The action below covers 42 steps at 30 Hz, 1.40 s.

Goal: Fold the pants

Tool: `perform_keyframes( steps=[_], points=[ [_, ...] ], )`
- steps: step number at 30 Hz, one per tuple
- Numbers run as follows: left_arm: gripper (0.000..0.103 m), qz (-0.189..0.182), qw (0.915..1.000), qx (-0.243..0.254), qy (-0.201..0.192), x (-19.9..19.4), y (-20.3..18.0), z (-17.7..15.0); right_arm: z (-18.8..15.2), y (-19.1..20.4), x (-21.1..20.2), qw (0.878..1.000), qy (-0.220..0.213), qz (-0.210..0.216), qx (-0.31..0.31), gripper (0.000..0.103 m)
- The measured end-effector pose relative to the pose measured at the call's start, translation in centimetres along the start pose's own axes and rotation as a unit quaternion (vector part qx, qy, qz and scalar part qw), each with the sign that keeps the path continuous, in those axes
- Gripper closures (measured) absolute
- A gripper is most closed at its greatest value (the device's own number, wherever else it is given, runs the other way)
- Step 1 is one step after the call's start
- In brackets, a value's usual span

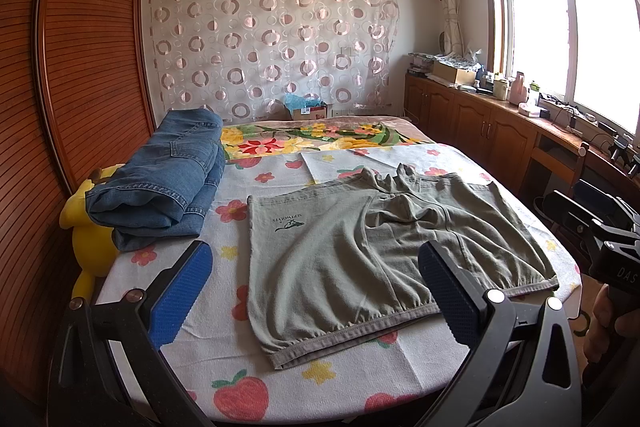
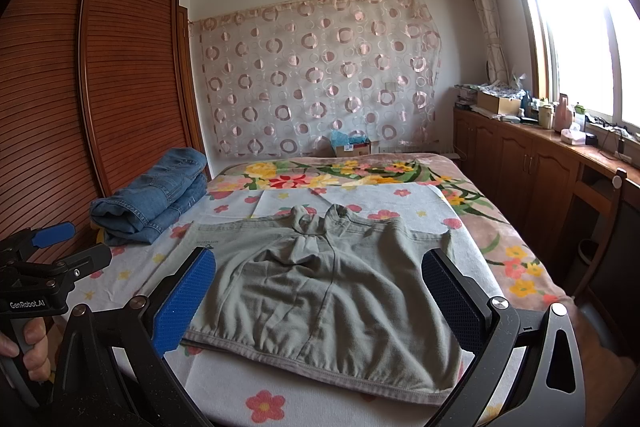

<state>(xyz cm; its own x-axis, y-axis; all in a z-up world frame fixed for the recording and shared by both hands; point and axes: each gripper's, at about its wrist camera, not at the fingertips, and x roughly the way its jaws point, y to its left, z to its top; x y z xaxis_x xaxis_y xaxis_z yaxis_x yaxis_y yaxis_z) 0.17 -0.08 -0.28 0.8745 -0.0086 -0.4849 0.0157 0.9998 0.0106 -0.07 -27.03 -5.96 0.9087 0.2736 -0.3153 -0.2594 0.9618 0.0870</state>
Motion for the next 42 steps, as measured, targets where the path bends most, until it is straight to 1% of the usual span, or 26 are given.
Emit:
perform_keyframes(
  steps=[7,9,14,18,19,23,32,35,37,39,40,42],
  points=[
    [0.000,0.000,1.0000,0.000,0.001,0.0,0.0,0.0,0.0,0.0,0.0,1.000,0.001,0.000,0.000,0.000],
    [0.000,0.000,1.0000,0.000,0.003,0.6,-0.1,-0.5,0.0,0.0,0.0,1.000,0.001,-0.001,0.000,0.000],
    [0.000,-0.008,0.9999,0.009,0.000,1.2,-0.2,-0.4,0.0,-0.5,0.3,1.000,0.006,0.002,0.002,0.000],
    [0.000,-0.012,0.9997,0.016,0.011,2.8,0.2,0.1,0.1,-1.2,0.8,1.000,0.011,-0.003,-0.002,0.000],
    [0.000,-0.021,0.9994,0.017,0.019,3.4,0.4,0.1,0.1,-1.4,1.0,1.000,0.011,-0.003,-0.003,0.000],
    [0.000,-0.032,0.9988,0.016,0.032,5.2,1.3,0.5,0.1,-2.5,1.8,1.000,0.020,-0.003,-0.003,0.000],
    [0.000,-0.054,0.9960,0.038,0.060,8.9,2.1,1.5,1.5,-4.5,3.7,0.998,0.037,-0.037,-0.019,0.001],
    [0.000,-0.078,0.9941,0.034,0.067,9.7,1.9,1.7,2.1,-4.7,4.8,0.997,0.045,-0.052,-0.025,0.004],
    [0.000,-0.089,0.9927,0.036,0.073,10.3,1.4,1.7,2.2,-5.1,5.4,0.997,0.053,-0.052,-0.030,0.006],
    [0.000,-0.096,0.9913,0.042,0.079,10.9,0.9,1.8,2.5,-5.1,6.3,0.996,0.065,-0.054,-0.036,0.013],
    [0.000,-0.099,0.9907,0.046,0.082,11.2,0.5,1.8,2.7,-5.2,6.8,0.995,0.074,-0.050,-0.038,0.015],
    [0.000,-0.103,0.9895,0.052,0.087,11.7,-0.1,1.8,2.9,-5.5,8.0,0.994,0.090,-0.043,-0.040,0.023]
  ],
)
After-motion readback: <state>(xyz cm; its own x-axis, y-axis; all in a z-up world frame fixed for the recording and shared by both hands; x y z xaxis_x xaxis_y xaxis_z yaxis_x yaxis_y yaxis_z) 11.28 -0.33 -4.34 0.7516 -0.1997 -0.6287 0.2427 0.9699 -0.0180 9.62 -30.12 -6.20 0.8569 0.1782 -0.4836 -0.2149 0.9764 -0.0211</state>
